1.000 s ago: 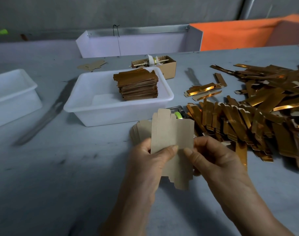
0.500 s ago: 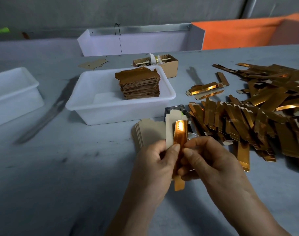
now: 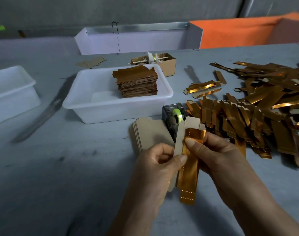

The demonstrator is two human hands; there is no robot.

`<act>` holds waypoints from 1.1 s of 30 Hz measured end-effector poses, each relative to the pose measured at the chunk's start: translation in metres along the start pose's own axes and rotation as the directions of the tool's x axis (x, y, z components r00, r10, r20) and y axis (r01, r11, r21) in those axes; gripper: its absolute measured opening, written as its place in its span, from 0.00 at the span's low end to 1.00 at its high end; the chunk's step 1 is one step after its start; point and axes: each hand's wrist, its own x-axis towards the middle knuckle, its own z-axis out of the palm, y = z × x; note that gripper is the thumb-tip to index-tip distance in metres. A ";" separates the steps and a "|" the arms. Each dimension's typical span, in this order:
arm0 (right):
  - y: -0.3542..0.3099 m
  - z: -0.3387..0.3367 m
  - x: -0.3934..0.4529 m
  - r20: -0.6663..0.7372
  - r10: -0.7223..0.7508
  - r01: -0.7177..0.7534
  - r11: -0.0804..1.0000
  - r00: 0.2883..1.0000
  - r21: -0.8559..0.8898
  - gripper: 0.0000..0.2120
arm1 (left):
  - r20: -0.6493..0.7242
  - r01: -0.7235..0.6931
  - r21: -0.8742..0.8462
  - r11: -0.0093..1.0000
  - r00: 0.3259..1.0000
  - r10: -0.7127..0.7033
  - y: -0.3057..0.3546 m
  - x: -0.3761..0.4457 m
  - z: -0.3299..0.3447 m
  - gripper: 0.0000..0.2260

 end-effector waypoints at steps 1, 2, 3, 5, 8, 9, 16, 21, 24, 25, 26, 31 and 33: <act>0.001 0.000 0.000 -0.012 -0.001 0.001 1.000 1.000 0.001 0.13 | -0.052 -0.025 0.014 1.000 0.998 0.025 -0.002 0.000 0.002 0.03; 0.002 0.001 0.000 -0.021 0.001 -0.001 1.000 1.000 0.009 0.13 | -0.099 -0.036 0.016 0.999 0.994 0.038 -0.005 -0.001 0.004 0.04; 0.002 0.001 0.000 -0.028 0.004 -0.004 1.000 1.000 0.021 0.13 | -0.138 -0.042 0.014 0.999 0.989 0.044 -0.007 -0.001 0.006 0.03; 0.005 0.001 -0.001 -0.041 0.014 -0.012 0.999 0.999 0.053 0.14 | -0.212 -0.065 0.042 0.997 0.975 0.073 -0.011 -0.003 0.009 0.05; 0.008 0.002 0.000 -0.061 0.036 -0.030 0.994 0.997 0.103 0.15 | -0.285 -0.182 0.275 0.944 0.923 0.261 -0.012 -0.007 0.018 0.06; 0.008 0.003 0.000 -0.065 0.042 -0.035 0.994 0.997 0.108 0.16 | -0.272 -0.234 0.433 0.870 0.887 0.374 -0.011 -0.009 0.020 0.07; 0.005 0.007 0.000 -0.066 0.021 -0.014 0.993 0.998 0.116 0.10 | -0.019 -0.141 0.935 0.324 0.895 0.446 -0.001 -0.018 0.042 0.19; 0.003 0.007 0.003 -0.107 0.004 -0.004 1.000 0.994 -0.001 0.15 | -0.018 -0.145 0.900 0.411 0.930 0.368 -0.002 -0.019 0.050 0.18; 0.005 0.002 0.006 -0.111 0.011 -0.010 1.000 0.994 0.013 0.15 | -0.055 -0.207 0.747 0.632 0.928 0.369 -0.004 -0.022 0.046 0.23; 0.005 0.000 0.007 -0.102 0.021 -0.017 0.999 0.995 0.037 0.13 | -0.115 -0.163 0.642 0.749 0.945 0.305 0.000 -0.019 0.041 0.16; 0.005 -0.001 0.007 -0.097 0.025 -0.019 0.998 0.995 0.056 0.11 | -0.184 -0.092 0.507 0.857 0.960 0.212 0.000 -0.016 0.038 0.10; 0.007 0.002 0.005 -0.107 0.016 -0.008 0.997 0.994 0.077 0.14 | -0.100 0.129 -0.033 0.991 0.986 -0.132 0.000 -0.008 0.017 0.02; 0.006 0.005 0.004 -0.124 0.019 -0.010 0.998 0.992 0.067 0.12 | -0.039 0.171 -0.110 0.979 0.984 -0.176 0.001 -0.009 0.015 0.01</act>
